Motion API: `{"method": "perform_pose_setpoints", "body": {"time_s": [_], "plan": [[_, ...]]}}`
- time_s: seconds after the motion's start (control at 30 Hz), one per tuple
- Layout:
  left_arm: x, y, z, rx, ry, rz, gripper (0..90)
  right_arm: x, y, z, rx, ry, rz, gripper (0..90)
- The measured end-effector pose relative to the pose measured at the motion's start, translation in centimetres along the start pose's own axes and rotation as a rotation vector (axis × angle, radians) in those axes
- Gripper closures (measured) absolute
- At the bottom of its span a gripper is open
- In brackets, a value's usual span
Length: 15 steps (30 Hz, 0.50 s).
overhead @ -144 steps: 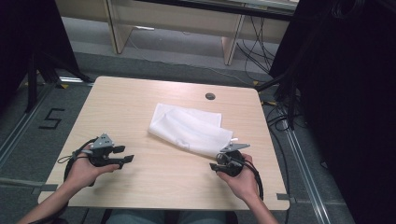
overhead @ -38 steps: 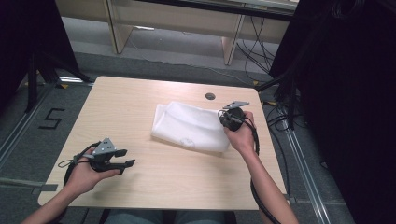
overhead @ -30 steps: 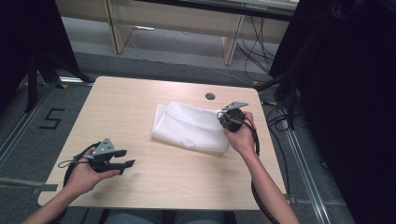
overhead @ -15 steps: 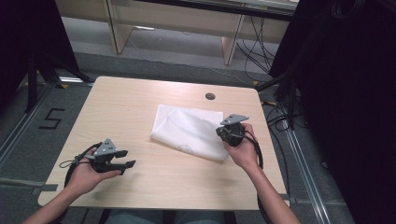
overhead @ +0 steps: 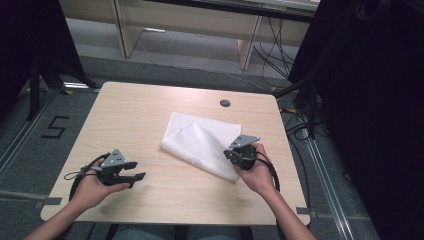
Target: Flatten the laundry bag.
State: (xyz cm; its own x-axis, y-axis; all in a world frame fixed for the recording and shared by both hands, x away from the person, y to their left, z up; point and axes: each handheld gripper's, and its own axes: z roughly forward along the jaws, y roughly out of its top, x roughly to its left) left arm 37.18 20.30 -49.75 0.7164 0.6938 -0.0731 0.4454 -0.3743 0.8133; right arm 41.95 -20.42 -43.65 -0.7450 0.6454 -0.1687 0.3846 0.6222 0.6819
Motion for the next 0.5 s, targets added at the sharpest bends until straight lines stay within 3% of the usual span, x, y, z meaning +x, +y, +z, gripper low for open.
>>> {"method": "perform_pose_setpoints", "body": {"time_s": [0.03, 0.13, 0.17, 0.23, 0.33, 0.43, 0.5], "plan": [[0.0, 0.0, 0.0, -0.002, -0.001, -0.002, 45.2, 0.6, -0.2, 0.0, 0.020, 0.031, -0.016, 90.0], [0.0, 0.0, 0.1, -0.002, 0.000, -0.001, 45.3, 1.0, -0.4, 0.2, 0.015, 0.049, -0.016, 90.0], [0.1, 0.0, 0.0, 0.012, -0.001, 0.018, 45.3, 1.6, -0.7, 0.4, 0.027, 0.079, -0.006, 90.0], [0.1, 0.0, -0.1, 0.014, -0.003, 0.017, 45.3, 1.8, -0.8, 0.5, 0.051, 0.085, -0.020, 90.0], [0.1, 0.0, -0.1, 0.017, -0.003, 0.018, 45.3, 2.3, -1.1, 0.5, 0.075, 0.092, -0.003, 90.0], [0.0, 0.0, 0.0, 0.013, 0.002, 0.017, 45.3, 1.3, -0.9, 0.5, 0.058, 0.064, 0.046, 90.0], [-0.2, 0.0, 0.1, 0.005, -0.006, -0.016, 45.2, -1.4, -0.4, 0.5, 0.024, 0.002, 0.152, 73.3]]}}
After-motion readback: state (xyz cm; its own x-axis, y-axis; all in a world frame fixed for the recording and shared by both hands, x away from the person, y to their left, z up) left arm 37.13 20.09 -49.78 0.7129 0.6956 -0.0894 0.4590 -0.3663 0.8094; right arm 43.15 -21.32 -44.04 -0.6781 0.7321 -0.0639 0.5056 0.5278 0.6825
